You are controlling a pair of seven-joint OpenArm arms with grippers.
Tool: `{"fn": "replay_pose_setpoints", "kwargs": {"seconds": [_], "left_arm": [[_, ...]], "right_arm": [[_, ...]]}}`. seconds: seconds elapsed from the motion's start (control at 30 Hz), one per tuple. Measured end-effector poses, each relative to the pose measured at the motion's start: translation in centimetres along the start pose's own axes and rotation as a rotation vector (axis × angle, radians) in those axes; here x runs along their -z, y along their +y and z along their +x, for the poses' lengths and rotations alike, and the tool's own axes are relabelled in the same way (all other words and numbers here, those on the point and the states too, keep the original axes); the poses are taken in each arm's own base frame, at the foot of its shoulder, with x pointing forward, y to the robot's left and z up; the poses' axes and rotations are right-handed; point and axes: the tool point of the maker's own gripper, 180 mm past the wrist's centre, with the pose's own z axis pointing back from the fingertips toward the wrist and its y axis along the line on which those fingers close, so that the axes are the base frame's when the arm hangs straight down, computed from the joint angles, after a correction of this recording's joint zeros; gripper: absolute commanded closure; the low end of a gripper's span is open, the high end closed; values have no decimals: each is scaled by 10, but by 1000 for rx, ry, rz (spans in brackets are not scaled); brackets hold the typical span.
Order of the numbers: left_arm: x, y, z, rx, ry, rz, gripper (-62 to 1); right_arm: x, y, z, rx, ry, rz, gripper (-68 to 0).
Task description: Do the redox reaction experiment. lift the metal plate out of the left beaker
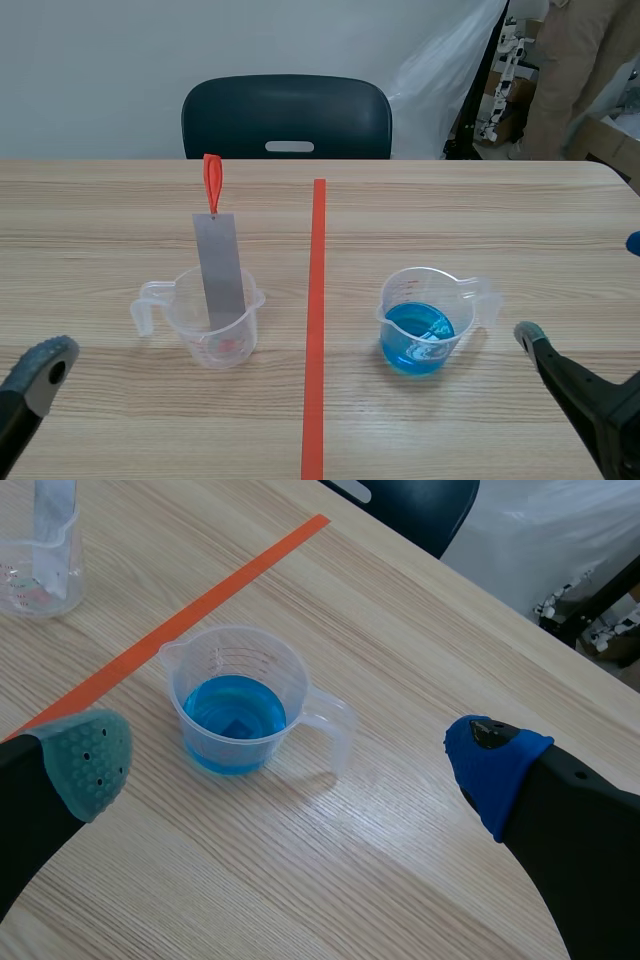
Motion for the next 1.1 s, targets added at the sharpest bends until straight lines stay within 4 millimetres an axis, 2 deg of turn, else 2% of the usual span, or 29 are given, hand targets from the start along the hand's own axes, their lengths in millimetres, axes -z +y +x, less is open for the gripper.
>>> {"fn": "replay_pose_setpoints", "kwargs": {"seconds": [1.1], "left_arm": [[0,0,0,0,0,0,-508]], "right_arm": [[0,0,3,0,-16,0,-679]]}}
